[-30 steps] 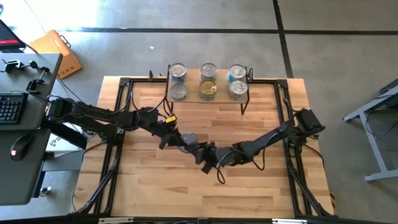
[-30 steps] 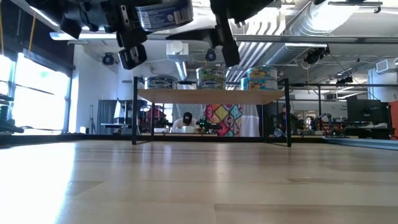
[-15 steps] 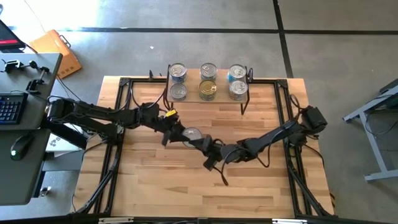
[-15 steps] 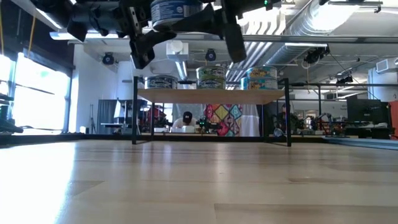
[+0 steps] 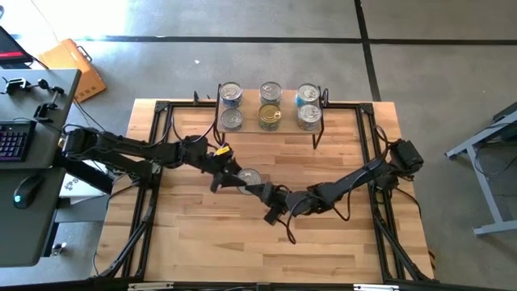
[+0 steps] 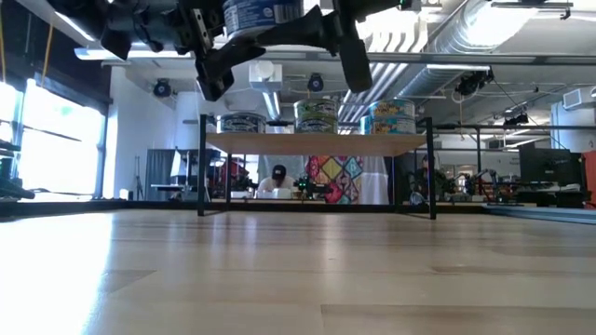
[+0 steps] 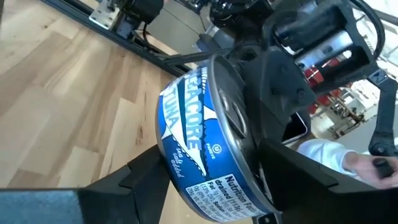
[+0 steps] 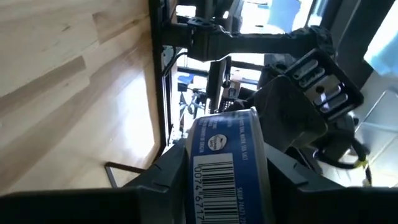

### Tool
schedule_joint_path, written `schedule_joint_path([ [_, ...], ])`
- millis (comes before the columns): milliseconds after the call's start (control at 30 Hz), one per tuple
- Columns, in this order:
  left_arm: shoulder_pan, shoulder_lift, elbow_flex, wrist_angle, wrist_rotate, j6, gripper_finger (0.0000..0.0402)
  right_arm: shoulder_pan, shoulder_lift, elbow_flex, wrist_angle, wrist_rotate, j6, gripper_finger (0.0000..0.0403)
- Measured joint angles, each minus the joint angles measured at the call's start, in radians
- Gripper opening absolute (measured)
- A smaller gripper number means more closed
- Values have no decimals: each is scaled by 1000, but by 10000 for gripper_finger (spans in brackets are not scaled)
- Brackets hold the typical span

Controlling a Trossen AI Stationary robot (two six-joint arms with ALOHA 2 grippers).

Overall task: Stack canned seafood by type on shelf
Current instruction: Stack the blue tuna can on top of the blue tuna can on the shelf

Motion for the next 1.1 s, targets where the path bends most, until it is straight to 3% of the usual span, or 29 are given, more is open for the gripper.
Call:
schedule_joint_path([
  [233,61,28,2,146,19,-71,246,0,4,5,-37,-45,-146,119],
  [367,107,29,2,217,35,-65,269,-16,4,6,-43,-77,-93,119],
  [533,111,-8,2,207,102,188,272,-10,-40,-12,-18,-112,193,119],
  [700,-30,-66,2,207,106,668,264,-16,-166,-135,-55,-222,511,119],
  [800,-140,-72,2,166,-5,973,262,0,-253,-247,56,-271,611,119],
  [900,-233,-54,2,131,-219,1207,262,18,-323,-366,264,-364,641,119],
  [1000,-292,-18,2,149,-379,1323,262,25,-372,-469,487,-516,661,119],
  [1100,-331,38,2,268,-406,1381,262,10,-379,-538,690,-720,671,119],
])
